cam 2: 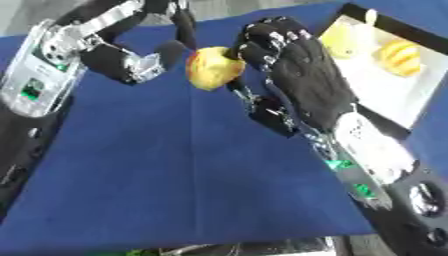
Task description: Pick up the objects with one hand, pass them to the other hand, and then place them into the box on the other side of the table.
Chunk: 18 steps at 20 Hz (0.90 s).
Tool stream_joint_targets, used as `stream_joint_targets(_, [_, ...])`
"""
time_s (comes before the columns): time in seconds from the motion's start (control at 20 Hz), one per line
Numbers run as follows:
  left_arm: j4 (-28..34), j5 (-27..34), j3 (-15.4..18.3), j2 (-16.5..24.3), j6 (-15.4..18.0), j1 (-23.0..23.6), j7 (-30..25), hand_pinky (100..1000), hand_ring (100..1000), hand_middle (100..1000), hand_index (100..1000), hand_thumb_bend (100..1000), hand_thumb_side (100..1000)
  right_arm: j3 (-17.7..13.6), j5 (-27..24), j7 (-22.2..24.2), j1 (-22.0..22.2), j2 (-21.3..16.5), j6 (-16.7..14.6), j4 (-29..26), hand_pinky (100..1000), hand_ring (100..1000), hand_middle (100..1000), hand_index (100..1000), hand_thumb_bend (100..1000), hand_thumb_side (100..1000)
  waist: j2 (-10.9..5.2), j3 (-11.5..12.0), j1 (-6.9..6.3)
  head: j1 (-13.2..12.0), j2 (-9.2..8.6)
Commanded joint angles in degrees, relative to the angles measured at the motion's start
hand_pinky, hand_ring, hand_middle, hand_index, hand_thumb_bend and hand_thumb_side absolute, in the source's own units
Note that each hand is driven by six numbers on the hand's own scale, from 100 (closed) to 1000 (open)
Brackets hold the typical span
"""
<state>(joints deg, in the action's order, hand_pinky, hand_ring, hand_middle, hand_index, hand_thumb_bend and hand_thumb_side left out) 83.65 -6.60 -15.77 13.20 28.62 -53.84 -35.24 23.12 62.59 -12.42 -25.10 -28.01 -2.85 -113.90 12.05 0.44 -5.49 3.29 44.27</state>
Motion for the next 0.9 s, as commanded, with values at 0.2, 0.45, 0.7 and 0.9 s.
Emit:
stream_joint_targets(0.2, [2.67,4.07,3.15,3.05,-1.24,-0.3,-0.59,687,506,406,595,100,661,-3.67,1.59,-1.75,0.89,-1.08,2.79,-0.69,676,687,555,278,100,100,-1.23,-0.03,0.27,0.96,-0.15])
stream_joint_targets(0.45, [4.34,6.15,5.84,4.48,-3.04,0.89,0.98,685,505,405,590,100,641,-7.46,1.59,-3.74,2.68,-2.54,6.51,-0.69,665,691,555,282,100,100,-1.27,-0.01,0.24,2.35,-0.15])
stream_joint_targets(0.7, [6.01,7.26,9.81,6.38,-5.19,4.67,3.55,681,501,399,579,100,636,-12.91,-3.86,-6.82,6.44,-6.18,14.41,-0.69,611,741,569,306,100,197,-1.31,0.25,0.06,4.63,-0.15])
stream_joint_targets(0.9, [6.76,7.89,13.56,7.93,-6.85,10.21,5.46,675,497,394,570,100,652,-16.75,-11.08,-7.98,9.47,-10.51,22.3,0.38,584,793,626,443,100,357,-1.4,1.01,-0.17,6.67,-0.15])
